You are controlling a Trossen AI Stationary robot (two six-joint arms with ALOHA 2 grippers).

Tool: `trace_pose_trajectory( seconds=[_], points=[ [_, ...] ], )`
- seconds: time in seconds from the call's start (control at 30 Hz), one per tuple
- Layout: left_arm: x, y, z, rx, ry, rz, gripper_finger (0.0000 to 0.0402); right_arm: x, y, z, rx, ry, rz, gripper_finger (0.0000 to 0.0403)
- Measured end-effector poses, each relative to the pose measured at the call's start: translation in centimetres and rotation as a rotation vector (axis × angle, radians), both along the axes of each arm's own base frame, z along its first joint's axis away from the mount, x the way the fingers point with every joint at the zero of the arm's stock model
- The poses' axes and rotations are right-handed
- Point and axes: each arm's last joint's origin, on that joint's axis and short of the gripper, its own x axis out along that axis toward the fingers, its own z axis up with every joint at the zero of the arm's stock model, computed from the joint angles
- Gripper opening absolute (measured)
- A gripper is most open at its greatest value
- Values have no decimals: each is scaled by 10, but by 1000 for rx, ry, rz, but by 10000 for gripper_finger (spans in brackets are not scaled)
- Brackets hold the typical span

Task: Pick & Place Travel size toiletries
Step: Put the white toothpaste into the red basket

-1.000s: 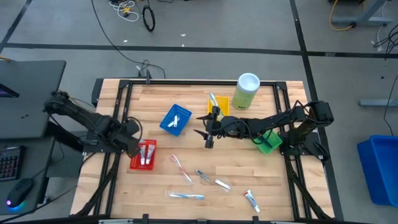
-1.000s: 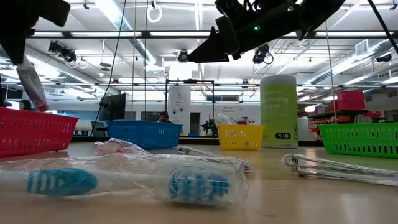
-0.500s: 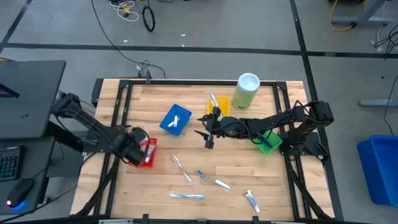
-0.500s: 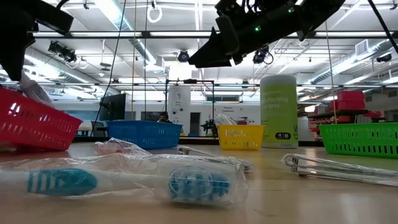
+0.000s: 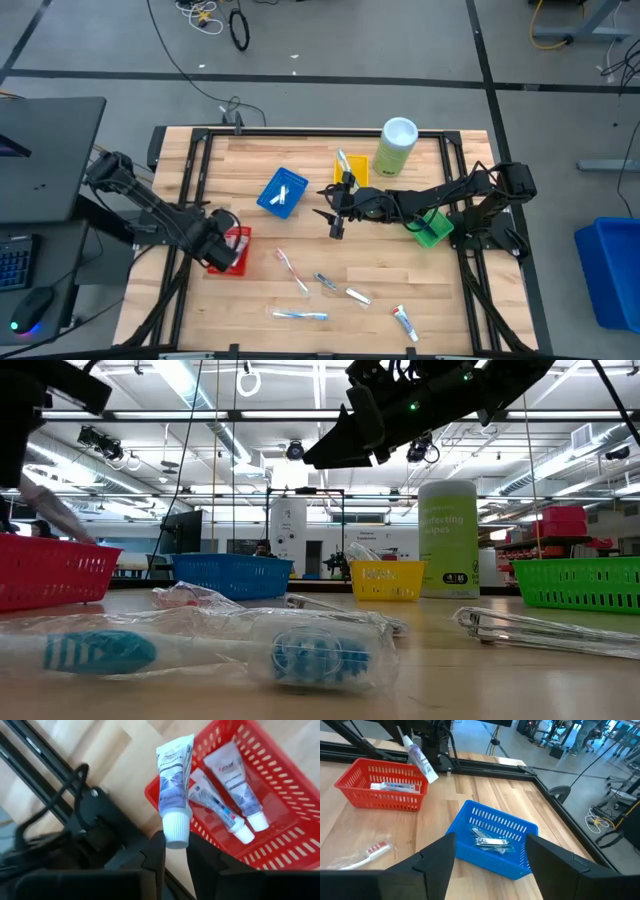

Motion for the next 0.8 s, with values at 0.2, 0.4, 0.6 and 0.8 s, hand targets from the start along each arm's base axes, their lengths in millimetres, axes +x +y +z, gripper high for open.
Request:
trace_pose_trajectory(
  seconds=[0.2,0.4,0.6,0.8],
  points=[
    [4,-6,25,19,-92,-25,69,0,0,0,-1,1,-3,259],
    [5,-22,34,-102,-139,56,73,0,0,0,-2,4,-3,259],
    [7,-37,21,-45,-97,99,81,0,0,-1,-2,5,-3,245],
    [20,-46,2,48,-78,147,83,0,0,-1,-1,5,-3,237]
  ],
)
